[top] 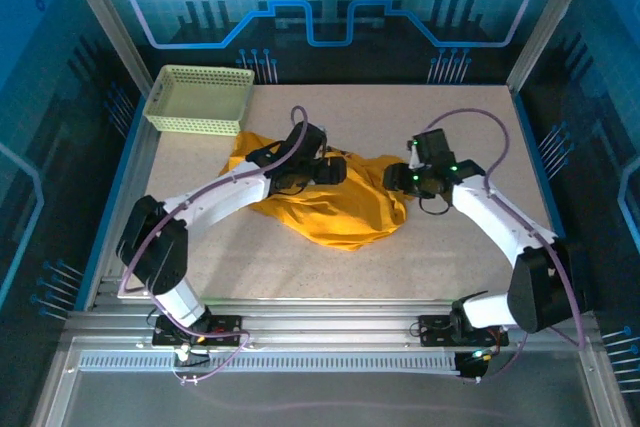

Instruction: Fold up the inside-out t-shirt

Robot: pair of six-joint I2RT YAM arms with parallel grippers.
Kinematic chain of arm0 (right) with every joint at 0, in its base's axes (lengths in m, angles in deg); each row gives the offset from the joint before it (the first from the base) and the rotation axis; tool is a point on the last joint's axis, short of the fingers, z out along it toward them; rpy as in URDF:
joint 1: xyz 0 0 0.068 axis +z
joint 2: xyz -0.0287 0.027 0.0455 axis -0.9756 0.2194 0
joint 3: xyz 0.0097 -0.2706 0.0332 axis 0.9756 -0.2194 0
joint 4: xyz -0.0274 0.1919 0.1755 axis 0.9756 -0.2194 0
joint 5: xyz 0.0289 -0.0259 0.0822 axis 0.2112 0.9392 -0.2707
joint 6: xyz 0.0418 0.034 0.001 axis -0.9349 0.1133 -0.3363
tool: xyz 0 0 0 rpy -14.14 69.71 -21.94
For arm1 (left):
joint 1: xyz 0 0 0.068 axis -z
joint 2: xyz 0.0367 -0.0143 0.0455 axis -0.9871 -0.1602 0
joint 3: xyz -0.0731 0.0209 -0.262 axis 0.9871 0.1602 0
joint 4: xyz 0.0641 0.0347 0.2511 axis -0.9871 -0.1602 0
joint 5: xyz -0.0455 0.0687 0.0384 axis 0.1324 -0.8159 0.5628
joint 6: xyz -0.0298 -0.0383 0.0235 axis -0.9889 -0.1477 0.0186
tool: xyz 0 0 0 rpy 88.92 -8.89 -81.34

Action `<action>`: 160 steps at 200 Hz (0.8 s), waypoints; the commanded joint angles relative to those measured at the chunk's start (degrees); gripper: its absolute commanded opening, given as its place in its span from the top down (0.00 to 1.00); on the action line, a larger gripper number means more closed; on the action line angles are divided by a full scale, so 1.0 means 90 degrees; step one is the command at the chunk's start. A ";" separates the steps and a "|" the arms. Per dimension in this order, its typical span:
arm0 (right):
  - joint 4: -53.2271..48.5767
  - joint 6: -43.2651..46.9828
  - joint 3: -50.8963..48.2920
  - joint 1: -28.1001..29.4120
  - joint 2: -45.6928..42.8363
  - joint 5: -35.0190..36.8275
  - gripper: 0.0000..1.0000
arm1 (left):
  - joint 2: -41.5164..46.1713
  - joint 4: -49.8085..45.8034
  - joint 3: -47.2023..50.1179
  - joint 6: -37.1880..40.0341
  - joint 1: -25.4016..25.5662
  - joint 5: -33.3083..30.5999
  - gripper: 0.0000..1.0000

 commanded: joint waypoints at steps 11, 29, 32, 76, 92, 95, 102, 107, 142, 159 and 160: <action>0.0221 -0.0113 0.0083 0.0203 0.0555 0.0164 0.37 | -0.0717 -0.0580 -0.0243 -0.0025 -0.0063 -0.0108 0.14; 0.0376 -0.0113 0.0121 0.0203 0.0874 0.0242 0.40 | -0.1036 -0.0476 -0.0429 -0.0060 -0.0132 -0.0063 0.14; 0.0389 -0.0112 0.0143 0.0198 0.0923 0.0269 0.40 | -0.1076 -0.0466 -0.0485 -0.0080 -0.0139 -0.0041 0.14; 0.0637 0.0146 0.0663 -0.0010 0.1513 0.0214 0.43 | -0.1563 -0.0397 -0.1345 -0.0350 -0.0153 0.0322 0.12; 0.0588 0.0233 0.0958 -0.0097 0.1830 0.0203 0.43 | -0.1747 -0.0496 -0.1660 -0.0483 -0.0153 0.0338 0.10; 0.0582 0.0238 0.1005 -0.0108 0.1894 0.0199 0.43 | -0.1797 -0.0545 -0.1721 -0.0515 -0.0153 0.0336 0.09; 0.0569 0.0248 0.1100 -0.0145 0.2041 0.0210 0.43 | -0.1920 -0.0660 -0.1902 -0.0558 -0.0150 0.0331 0.09; 0.0555 0.0244 0.1182 -0.0171 0.2142 0.0216 0.43 | -0.2023 -0.0756 -0.2049 -0.0594 -0.0153 0.0322 0.09; 0.0602 0.0297 0.1499 -0.0246 0.2755 0.0124 0.44 | -0.2692 -0.1305 -0.2838 -0.0688 -0.0069 0.0074 0.13; 0.0596 0.0304 0.1597 -0.0246 0.2948 0.0022 0.46 | -0.2978 -0.1555 -0.3124 -0.0711 -0.0034 0.0037 0.20; 0.0596 0.0306 0.1599 -0.0246 0.2955 0.0020 0.47 | -0.2992 -0.1562 -0.3137 -0.0710 -0.0025 0.0037 0.20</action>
